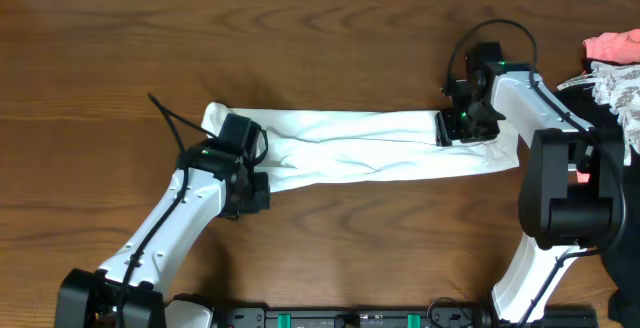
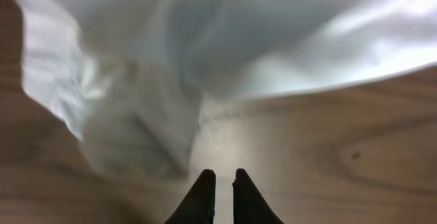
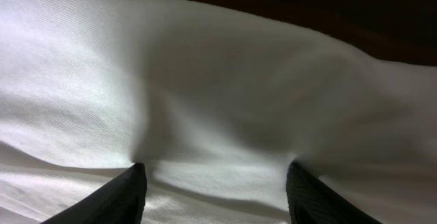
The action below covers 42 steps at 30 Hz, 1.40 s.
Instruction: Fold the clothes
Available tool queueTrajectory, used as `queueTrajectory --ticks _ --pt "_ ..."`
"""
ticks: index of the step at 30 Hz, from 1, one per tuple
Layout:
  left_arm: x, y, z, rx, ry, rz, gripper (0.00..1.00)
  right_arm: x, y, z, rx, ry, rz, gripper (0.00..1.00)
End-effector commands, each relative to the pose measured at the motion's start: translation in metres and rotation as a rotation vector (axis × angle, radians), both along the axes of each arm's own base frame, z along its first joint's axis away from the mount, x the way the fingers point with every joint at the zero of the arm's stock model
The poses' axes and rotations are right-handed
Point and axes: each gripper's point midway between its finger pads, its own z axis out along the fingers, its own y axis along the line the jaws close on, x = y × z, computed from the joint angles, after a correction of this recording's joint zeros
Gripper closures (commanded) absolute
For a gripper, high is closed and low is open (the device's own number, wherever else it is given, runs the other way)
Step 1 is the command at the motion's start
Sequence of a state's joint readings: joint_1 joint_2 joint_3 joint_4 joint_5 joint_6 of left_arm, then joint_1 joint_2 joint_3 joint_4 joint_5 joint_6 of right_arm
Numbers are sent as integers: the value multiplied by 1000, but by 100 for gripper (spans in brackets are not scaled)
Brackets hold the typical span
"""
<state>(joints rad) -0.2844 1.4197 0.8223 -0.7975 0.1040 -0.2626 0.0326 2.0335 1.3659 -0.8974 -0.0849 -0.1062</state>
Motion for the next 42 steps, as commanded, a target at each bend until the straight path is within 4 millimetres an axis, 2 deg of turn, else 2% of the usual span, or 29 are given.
queueTrajectory --ticks 1,18,24,28,31,36,42 --pt "8 14 -1 85 -38 13 88 -9 -5 -9 -26 35 -6 36" --pt "32 13 2 88 -135 21 88 -10 -5 -9 -26 36 -6 36" --pt "34 13 -12 103 -104 8 88 -10 -5 -9 -26 38 -6 37" --pt "39 25 -27 189 -91 15 88 -10 -5 -9 -26 38 -6 36" --pt "45 26 -34 202 -96 17 88 -10 -5 -9 -26 38 -6 36" --pt "58 23 -32 188 -151 24 88 -10 -5 -9 -26 37 -6 36" --pt "70 28 -29 230 -204 1 87 -10 -5 -9 -26 36 -6 36"
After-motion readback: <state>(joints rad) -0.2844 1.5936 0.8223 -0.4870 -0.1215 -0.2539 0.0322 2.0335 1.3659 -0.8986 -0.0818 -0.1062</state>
